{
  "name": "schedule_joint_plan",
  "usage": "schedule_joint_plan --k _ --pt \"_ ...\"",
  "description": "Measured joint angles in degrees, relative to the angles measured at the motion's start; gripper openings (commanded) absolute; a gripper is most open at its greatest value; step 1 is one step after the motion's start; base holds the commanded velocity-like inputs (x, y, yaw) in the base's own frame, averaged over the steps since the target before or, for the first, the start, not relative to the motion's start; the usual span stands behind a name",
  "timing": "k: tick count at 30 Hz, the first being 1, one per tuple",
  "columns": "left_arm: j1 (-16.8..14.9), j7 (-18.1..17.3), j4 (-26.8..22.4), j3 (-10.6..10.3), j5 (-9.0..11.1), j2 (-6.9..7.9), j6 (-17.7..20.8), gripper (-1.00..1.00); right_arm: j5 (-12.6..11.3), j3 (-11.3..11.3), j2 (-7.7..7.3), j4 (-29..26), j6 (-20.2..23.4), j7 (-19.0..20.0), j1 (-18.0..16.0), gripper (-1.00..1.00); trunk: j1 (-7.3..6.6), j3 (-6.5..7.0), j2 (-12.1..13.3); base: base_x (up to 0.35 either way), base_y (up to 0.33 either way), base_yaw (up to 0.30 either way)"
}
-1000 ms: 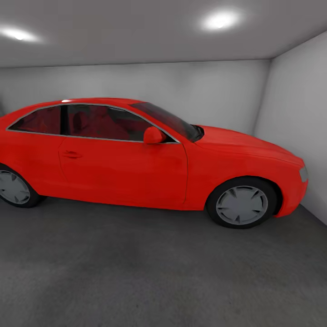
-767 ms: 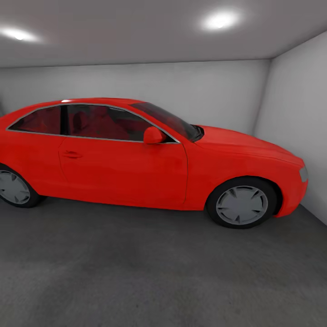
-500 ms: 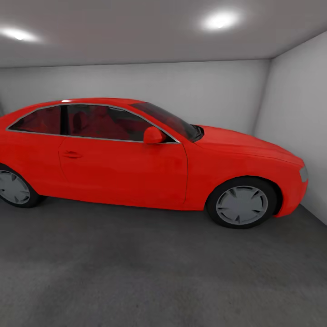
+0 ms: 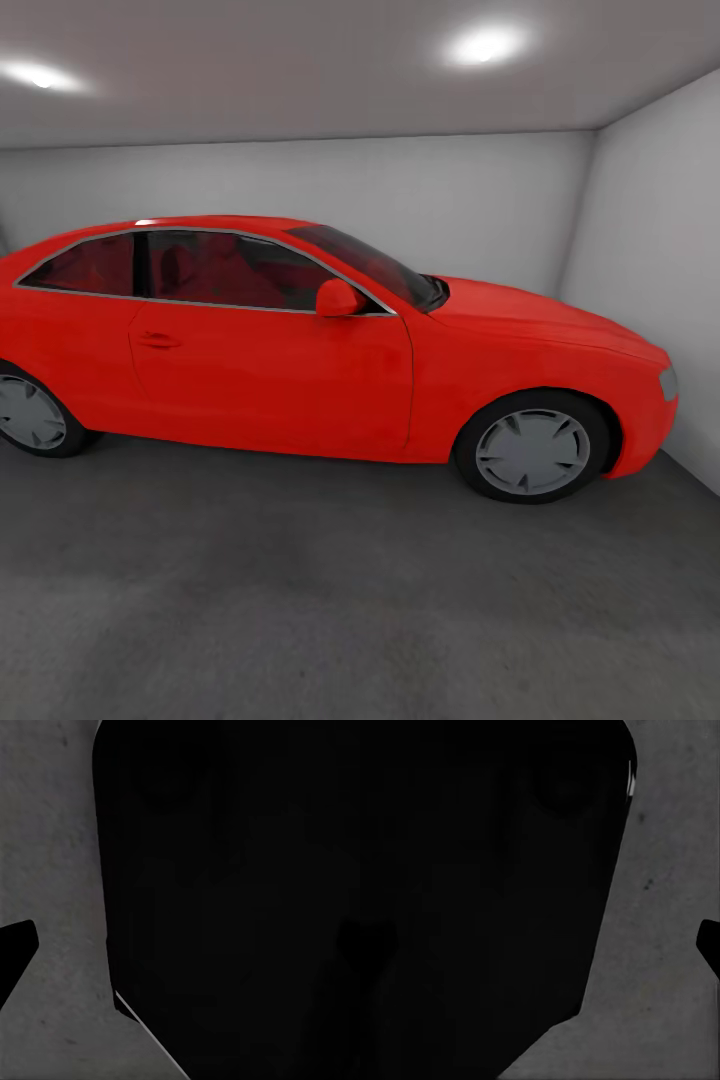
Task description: Move the two storage containers from the living room to the garage. In the garage, place one container on the floor and stack the other container on top of it (either order is fine).
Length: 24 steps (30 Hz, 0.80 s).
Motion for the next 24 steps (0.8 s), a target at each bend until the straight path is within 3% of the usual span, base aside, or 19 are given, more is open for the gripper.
schedule_joint_plan --k 4,5,6,24 --pt "0.00 0.00 0.00 0.00 0.00 0.00 0.00 1.00 0.00 1.32 0.00 0.00 0.00 0.00 0.00 1.00 0.00 0.00 0.00 0.000 0.000 0.000" --pt "0.00 0.00 0.00 0.00 0.00 0.00 0.00 1.00 0.00 12.41 0.00 0.00 0.00 0.00 0.00 1.00 0.00 0.00 0.00 0.000 0.000 0.000" --pt "0.00 0.00 0.00 0.00 0.00 0.00 0.00 1.00 0.00 13.05 0.00 0.00 0.00 0.00 0.00 1.00 0.00 0.00 0.00 0.000 0.000 0.000" --pt "0.00 0.00 0.00 0.00 0.00 0.00 0.00 1.00 0.00 13.07 0.00 0.00 0.00 0.00 0.00 1.00 0.00 0.00 0.00 0.000 0.000 0.000"
